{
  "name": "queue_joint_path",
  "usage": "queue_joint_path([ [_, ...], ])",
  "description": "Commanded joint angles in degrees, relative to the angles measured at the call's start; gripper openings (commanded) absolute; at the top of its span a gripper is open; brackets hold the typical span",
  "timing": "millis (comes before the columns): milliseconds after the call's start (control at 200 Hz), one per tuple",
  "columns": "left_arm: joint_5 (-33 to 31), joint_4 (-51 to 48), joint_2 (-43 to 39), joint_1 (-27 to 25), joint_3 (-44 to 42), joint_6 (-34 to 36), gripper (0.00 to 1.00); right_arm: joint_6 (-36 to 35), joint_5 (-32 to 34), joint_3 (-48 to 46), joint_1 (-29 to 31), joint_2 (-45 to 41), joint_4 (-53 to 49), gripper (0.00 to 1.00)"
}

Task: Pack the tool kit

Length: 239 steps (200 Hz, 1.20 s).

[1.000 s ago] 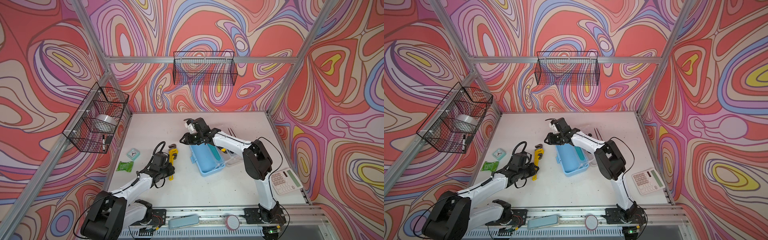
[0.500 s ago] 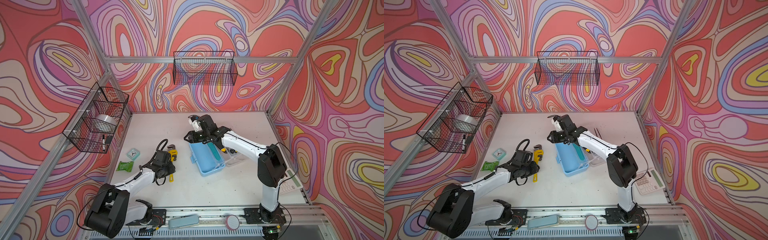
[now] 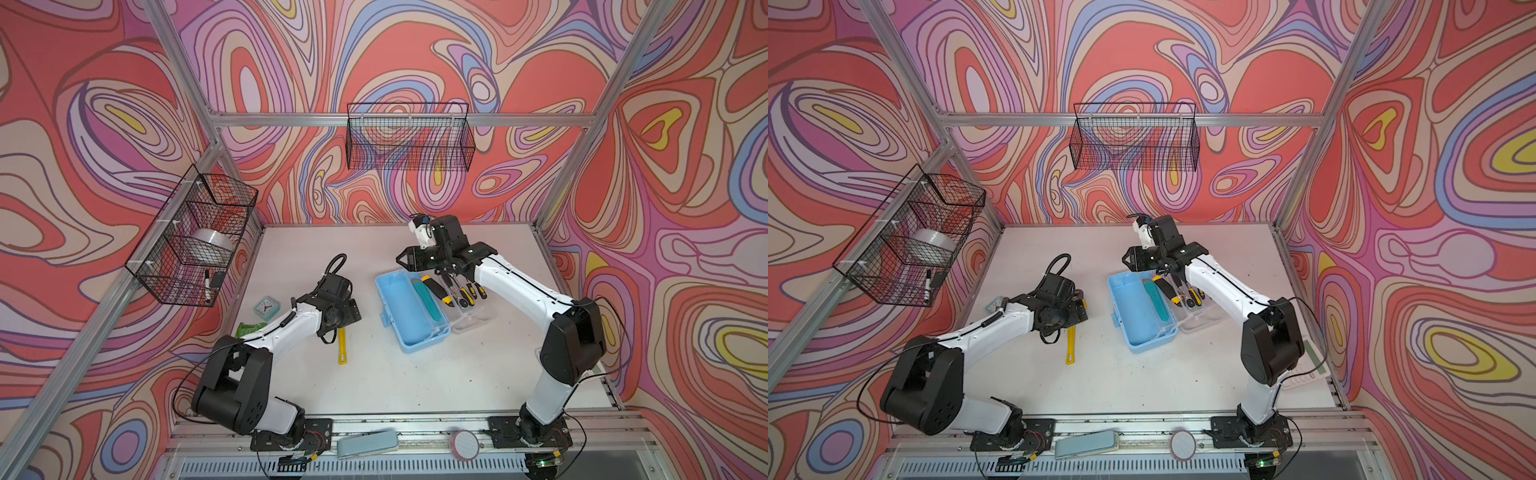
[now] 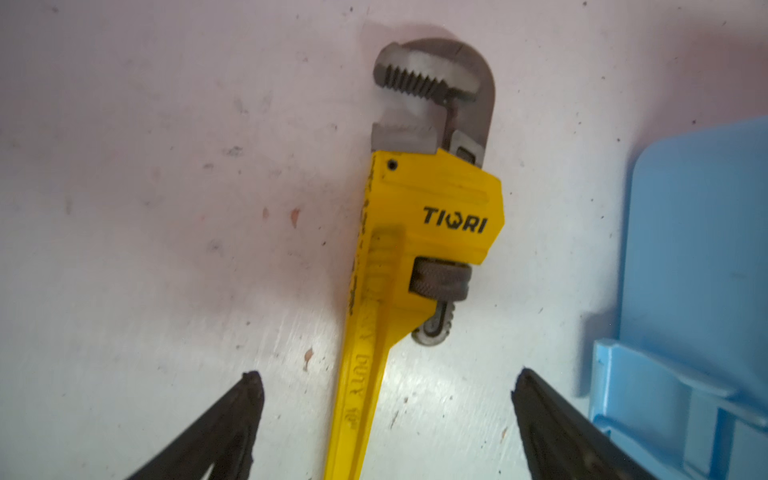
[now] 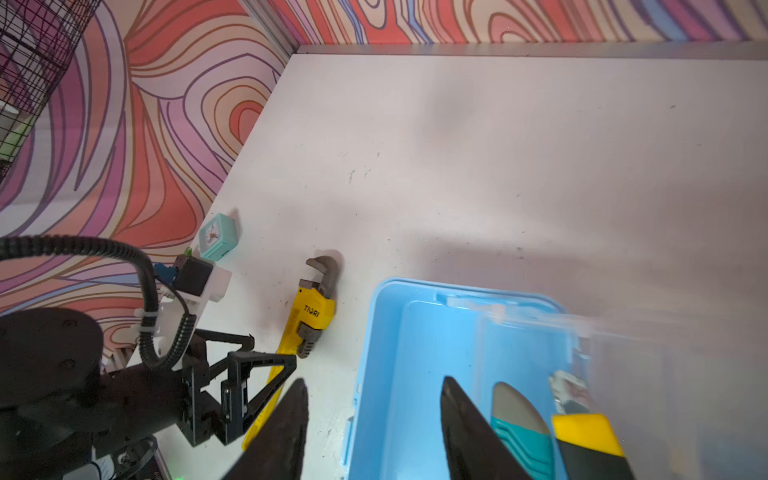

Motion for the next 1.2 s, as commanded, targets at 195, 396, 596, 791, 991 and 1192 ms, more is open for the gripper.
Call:
queue_joint_path([
  [195,-0.55,-4.38,10.74,3.18,8.96,4.23,0.9,-4.16,0.1,-3.56,-9.41,-5.67,-3.27,0.54],
  [396,0.29,-4.76,12.97,3.31,10.64,5.19,0.78,-4.71,-0.1,-3.29,-12.84,-6.18,-5.01,0.54],
  [596,0.39,-4.43,13.0,2.42,9.59,6.07,0.75,-5.8,0.2,-3.11,-15.83,-6.25,-6.26,0.55],
  [791,0.07,-4.17,14.19,1.08,8.56,6.13,0.74,-6.41,-0.13,-3.56,-18.76,-6.86,-6.79,0.56],
  [991,-0.15,-3.42,14.98,0.98,8.62,5.78,0.68,-7.17,-0.02,-4.0,-20.44,-7.31,-7.57,0.56],
  [1192,-1.15,-3.88,16.78,1.0,10.26,6.15,0.68,-7.24,-0.13,-4.93,-20.89,-7.63,-7.44,0.56],
])
